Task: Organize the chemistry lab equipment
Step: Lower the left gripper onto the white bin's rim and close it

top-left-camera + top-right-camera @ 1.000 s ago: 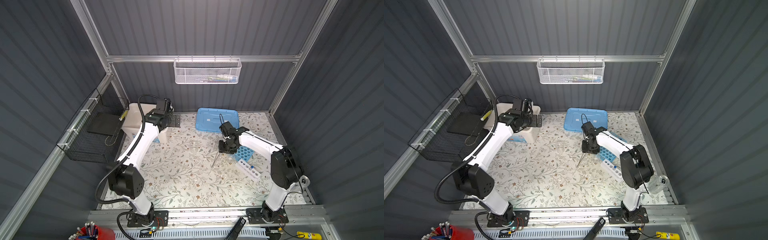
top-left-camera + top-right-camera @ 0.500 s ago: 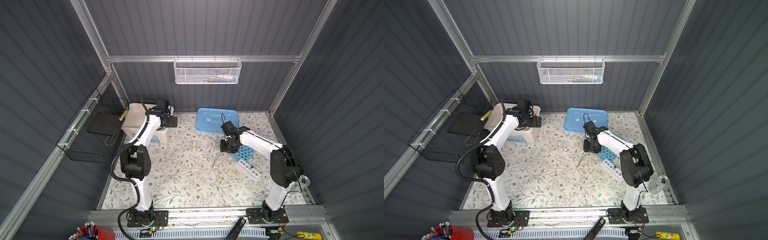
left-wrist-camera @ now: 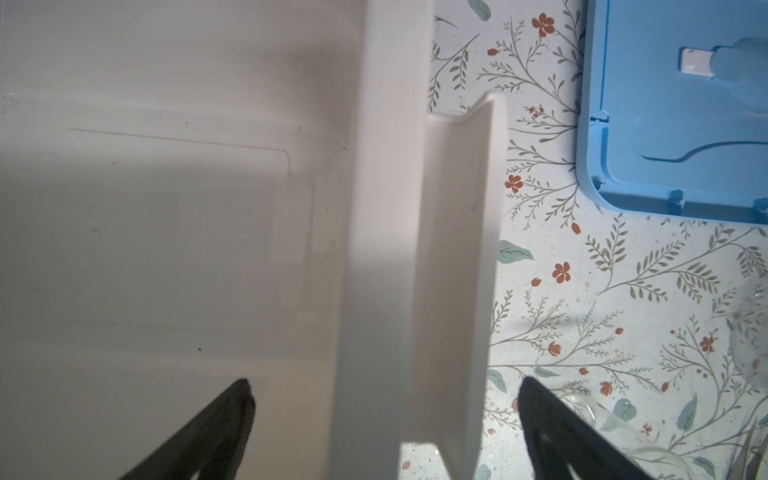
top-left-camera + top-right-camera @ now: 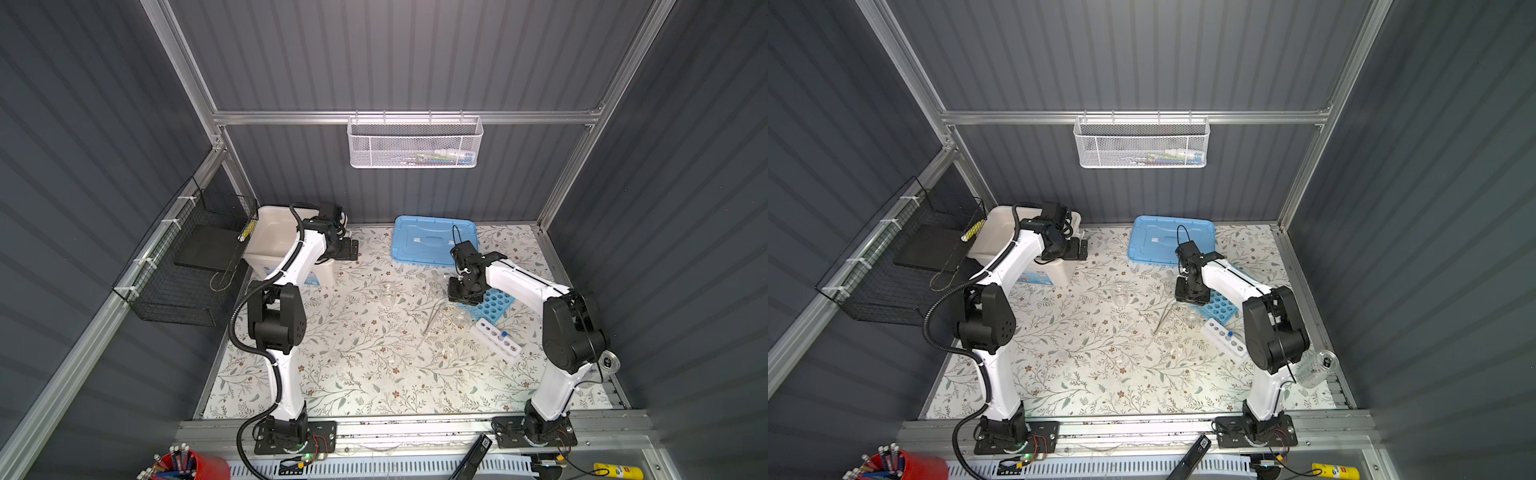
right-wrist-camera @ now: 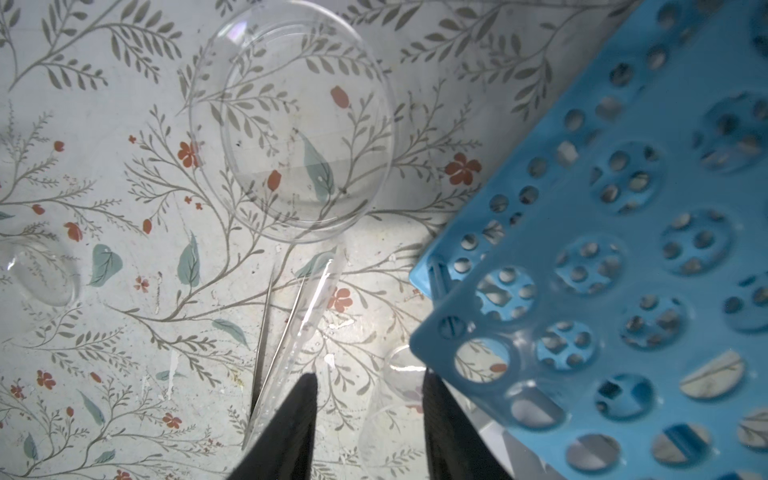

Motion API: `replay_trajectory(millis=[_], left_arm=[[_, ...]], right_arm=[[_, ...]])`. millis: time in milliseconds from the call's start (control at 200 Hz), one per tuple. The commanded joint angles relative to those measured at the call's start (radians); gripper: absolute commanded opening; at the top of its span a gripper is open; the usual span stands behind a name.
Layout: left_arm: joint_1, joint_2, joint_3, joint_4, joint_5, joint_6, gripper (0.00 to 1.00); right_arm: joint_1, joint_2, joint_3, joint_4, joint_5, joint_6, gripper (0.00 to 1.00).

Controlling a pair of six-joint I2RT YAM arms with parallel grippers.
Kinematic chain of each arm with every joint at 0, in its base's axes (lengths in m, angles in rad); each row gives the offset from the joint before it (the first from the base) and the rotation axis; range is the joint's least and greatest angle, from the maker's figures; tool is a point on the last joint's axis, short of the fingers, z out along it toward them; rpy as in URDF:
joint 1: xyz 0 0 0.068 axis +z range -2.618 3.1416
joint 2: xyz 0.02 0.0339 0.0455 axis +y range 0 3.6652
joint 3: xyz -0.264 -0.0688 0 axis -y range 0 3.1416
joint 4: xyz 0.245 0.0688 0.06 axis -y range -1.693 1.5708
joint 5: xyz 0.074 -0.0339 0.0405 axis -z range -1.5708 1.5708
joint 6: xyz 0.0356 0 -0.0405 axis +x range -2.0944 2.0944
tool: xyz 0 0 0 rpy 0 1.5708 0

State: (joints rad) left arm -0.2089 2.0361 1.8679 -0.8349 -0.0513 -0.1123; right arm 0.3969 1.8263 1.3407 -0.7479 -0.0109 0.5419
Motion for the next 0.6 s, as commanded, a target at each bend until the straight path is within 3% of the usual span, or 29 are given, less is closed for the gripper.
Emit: replay_trajectory(millis=[0, 375, 595], left_arm=[[0.010, 0.001, 0.024, -0.038, 0.016, 0.019, 1.00], [0.020, 0.006, 0.023, -0.054, 0.011, 0.017, 1.00], [0.020, 0.005, 0.013, -0.075, 0.019, 0.013, 0.94]], right_arm=[[-0.028, 0.012, -0.019, -0.004, 0.033, -0.013, 0.44], [-0.109, 0.021, -0.035, 0.019, 0.020, -0.048, 0.44], [-0.150, 0.024, -0.026, 0.020, 0.035, -0.067, 0.44]])
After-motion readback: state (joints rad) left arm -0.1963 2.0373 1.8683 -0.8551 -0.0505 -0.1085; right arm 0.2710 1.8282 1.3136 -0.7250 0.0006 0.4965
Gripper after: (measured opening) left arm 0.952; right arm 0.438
